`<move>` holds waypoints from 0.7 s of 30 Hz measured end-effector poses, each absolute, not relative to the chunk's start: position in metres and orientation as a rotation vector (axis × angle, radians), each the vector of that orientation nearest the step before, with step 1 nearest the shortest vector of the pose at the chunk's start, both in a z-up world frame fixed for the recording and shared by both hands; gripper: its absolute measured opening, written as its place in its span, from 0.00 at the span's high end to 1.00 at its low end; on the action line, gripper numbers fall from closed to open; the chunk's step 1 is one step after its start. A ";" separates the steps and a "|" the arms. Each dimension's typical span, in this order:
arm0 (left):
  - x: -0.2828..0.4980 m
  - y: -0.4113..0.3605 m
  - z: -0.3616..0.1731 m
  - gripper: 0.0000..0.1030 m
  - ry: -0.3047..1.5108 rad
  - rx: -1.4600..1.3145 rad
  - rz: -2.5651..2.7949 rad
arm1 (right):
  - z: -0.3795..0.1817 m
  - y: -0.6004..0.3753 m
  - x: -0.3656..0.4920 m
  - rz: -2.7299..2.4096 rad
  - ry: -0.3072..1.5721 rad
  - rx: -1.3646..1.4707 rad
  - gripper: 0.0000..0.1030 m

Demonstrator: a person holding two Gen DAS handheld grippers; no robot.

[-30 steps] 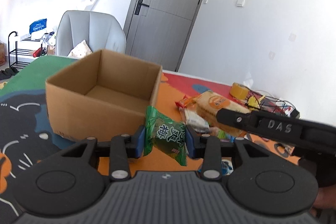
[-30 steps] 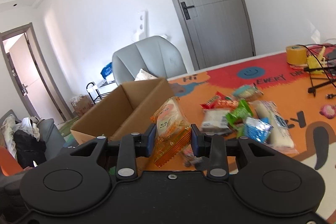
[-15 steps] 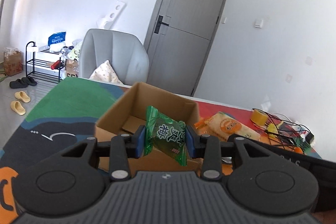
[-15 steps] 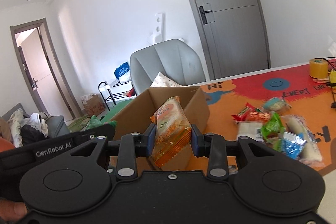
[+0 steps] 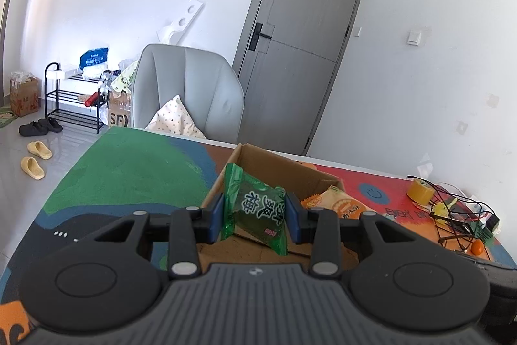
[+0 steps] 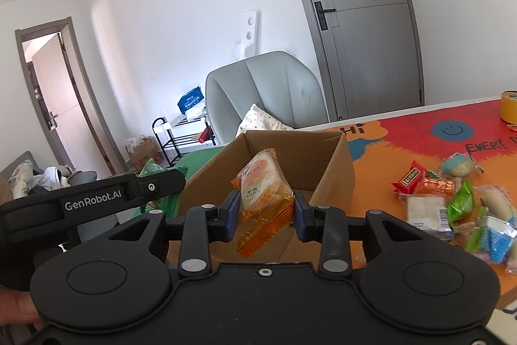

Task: Organize snacks
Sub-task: 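Carry both snacks over the cardboard box and open both grippers to drop them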

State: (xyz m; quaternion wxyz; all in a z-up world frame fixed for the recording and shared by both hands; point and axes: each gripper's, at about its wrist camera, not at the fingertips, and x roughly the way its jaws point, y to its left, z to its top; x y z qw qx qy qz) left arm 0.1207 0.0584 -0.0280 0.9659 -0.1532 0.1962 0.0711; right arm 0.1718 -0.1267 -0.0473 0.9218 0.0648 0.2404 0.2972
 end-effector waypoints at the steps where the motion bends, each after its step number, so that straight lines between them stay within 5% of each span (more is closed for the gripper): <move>1: 0.125 0.060 -0.029 0.63 0.401 -0.313 0.145 | -0.048 -0.126 0.175 0.604 0.496 0.136 0.66; 12: 0.153 0.070 -0.033 0.57 0.431 -0.288 0.132 | -0.055 -0.110 0.198 0.581 0.512 0.152 0.61; 16: 0.155 0.071 -0.036 0.24 0.458 -0.289 0.165 | -0.057 -0.110 0.199 0.591 0.527 0.151 0.51; 21: 0.144 0.069 -0.035 0.09 0.438 -0.295 0.212 | -0.053 -0.117 0.191 0.593 0.521 0.154 0.45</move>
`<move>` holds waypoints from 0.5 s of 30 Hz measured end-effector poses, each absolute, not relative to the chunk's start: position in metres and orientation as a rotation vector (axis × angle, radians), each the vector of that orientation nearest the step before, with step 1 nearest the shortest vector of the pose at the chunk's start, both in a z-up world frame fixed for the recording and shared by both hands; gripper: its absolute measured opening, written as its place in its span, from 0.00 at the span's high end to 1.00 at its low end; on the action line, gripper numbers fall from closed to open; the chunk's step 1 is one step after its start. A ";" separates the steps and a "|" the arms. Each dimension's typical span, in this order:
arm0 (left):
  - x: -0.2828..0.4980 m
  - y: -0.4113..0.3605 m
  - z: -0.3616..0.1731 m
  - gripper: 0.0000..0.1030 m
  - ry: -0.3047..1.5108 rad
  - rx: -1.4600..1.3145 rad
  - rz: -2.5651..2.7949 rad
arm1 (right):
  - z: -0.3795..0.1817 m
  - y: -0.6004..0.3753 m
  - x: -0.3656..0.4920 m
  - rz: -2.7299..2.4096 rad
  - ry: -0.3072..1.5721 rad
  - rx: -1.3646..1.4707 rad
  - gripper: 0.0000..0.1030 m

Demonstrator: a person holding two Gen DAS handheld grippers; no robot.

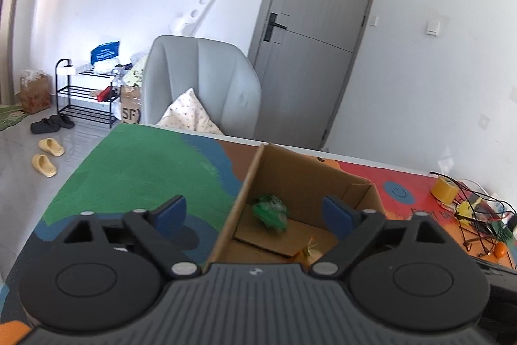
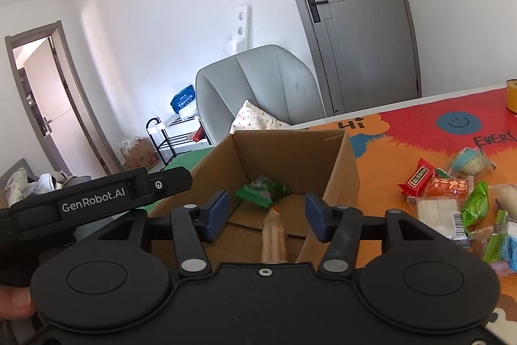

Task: Organize snacks
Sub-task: 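Carry both snacks over the cardboard box and open both grippers to drop them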

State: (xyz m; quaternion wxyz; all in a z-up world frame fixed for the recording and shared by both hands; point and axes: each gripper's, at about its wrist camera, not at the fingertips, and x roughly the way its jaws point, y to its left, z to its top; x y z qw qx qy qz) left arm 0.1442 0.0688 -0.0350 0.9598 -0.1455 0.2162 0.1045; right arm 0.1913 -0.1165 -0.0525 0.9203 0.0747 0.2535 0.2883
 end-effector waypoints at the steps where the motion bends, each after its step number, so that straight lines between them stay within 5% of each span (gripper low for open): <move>1: 0.142 0.068 -0.034 0.08 0.440 -0.300 0.221 | -0.051 -0.118 0.189 0.588 0.519 0.152 0.36; 3: 0.139 0.069 -0.033 0.06 0.447 -0.316 0.239 | -0.050 -0.120 0.186 0.539 0.521 0.141 0.16; 15: 0.123 0.053 -0.033 0.05 0.526 -0.310 0.260 | -0.048 -0.153 0.165 0.444 0.502 0.173 0.00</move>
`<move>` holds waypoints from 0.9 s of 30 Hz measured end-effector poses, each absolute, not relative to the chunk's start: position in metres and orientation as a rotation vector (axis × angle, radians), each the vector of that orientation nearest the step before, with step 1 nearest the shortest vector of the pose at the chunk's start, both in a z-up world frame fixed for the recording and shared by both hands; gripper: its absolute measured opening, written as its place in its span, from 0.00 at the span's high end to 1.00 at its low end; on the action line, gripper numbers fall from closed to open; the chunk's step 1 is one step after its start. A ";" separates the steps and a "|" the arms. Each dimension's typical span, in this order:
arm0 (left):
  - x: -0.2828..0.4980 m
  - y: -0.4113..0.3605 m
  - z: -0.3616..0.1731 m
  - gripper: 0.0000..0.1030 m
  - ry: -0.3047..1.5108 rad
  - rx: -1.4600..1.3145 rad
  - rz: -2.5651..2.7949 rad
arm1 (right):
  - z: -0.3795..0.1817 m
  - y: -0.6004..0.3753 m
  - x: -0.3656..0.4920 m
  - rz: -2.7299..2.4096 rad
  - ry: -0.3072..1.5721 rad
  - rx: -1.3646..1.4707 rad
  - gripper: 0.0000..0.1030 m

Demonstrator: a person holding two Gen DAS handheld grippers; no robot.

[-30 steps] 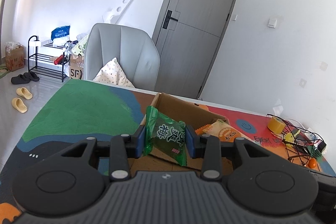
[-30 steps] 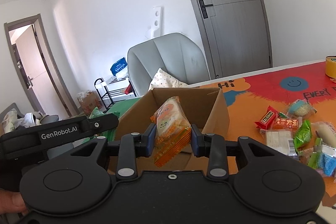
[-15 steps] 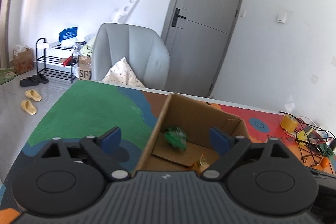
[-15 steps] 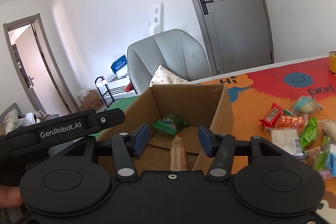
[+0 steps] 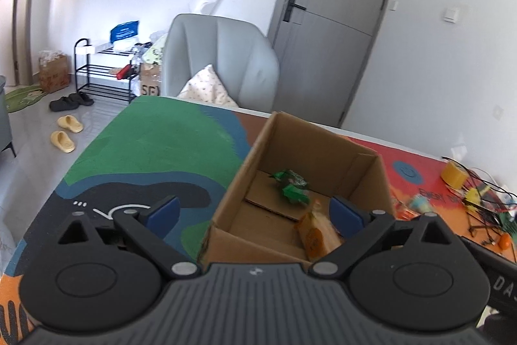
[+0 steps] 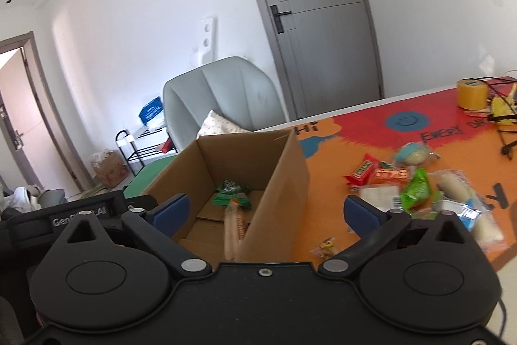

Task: Organize snacks
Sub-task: 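Carry both snacks over the cardboard box and open both grippers to drop them, then move the left gripper back and grasp the blue snack packet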

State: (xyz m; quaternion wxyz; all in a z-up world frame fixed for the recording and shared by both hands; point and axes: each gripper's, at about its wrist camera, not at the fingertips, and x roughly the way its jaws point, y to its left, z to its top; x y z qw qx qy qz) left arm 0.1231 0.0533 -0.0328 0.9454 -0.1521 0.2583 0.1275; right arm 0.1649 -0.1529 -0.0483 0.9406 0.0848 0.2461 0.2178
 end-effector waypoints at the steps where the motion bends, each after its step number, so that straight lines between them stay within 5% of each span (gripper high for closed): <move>1: 0.121 0.051 -0.031 0.05 0.524 -0.307 0.247 | -0.048 -0.155 0.164 0.442 0.505 0.178 0.00; 27: 0.092 -0.025 -0.025 0.05 0.482 -0.251 0.066 | -0.064 -0.256 0.128 0.289 0.503 0.196 0.00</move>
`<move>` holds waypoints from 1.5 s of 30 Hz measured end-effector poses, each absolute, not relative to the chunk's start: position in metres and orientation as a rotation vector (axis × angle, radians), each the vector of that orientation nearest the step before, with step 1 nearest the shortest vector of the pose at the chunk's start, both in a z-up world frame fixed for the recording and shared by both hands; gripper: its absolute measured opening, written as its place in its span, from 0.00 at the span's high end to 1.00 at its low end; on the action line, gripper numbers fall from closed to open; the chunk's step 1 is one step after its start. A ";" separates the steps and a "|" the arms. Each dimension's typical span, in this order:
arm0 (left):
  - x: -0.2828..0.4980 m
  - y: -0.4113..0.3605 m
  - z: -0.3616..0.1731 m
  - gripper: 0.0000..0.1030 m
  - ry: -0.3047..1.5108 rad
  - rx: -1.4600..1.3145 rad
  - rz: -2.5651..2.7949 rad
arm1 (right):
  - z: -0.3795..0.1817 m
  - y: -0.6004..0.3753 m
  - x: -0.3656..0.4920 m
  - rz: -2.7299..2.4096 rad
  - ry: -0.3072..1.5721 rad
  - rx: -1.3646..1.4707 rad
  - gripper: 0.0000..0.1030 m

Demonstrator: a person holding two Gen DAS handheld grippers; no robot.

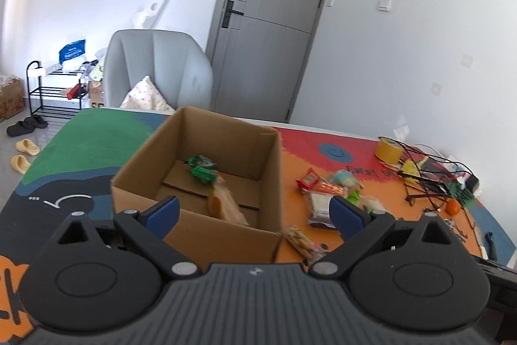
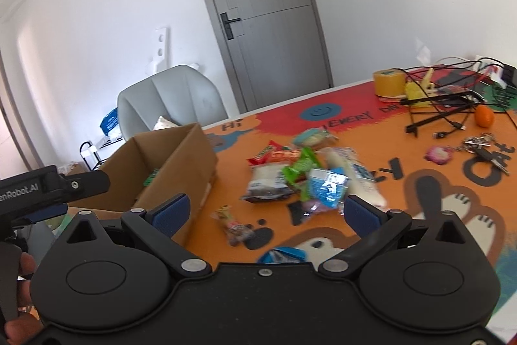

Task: Organize snacks
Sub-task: 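Move the left gripper back and grasp the blue snack packet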

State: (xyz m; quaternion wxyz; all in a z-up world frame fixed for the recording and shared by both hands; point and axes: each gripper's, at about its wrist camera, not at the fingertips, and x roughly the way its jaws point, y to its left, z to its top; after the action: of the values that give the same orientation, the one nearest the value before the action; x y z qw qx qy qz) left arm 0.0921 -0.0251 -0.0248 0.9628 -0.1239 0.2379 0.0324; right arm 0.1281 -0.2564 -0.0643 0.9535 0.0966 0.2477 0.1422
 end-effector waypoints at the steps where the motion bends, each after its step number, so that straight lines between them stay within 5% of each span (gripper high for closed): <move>1: 0.092 -0.028 -0.025 0.05 0.484 -0.257 0.056 | -0.065 -0.261 0.128 0.285 0.504 0.203 0.00; 17: 0.101 -0.076 -0.046 0.09 0.530 -0.247 -0.061 | -0.084 -0.306 0.132 0.234 0.511 0.256 0.02; 26: 0.114 -0.098 -0.065 0.23 0.572 -0.278 -0.071 | -0.098 -0.320 0.141 0.264 0.545 0.277 0.26; 45: 0.153 -0.142 -0.119 0.32 0.733 -0.240 -0.090 | -0.125 -0.351 0.156 0.219 0.593 0.310 0.28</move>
State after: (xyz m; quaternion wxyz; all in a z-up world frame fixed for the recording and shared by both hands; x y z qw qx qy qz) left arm 0.1528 -0.1420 -0.1191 0.9256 -0.1172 0.3572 -0.0440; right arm 0.1559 -0.3509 -0.1247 0.9386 0.1519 0.2906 0.1072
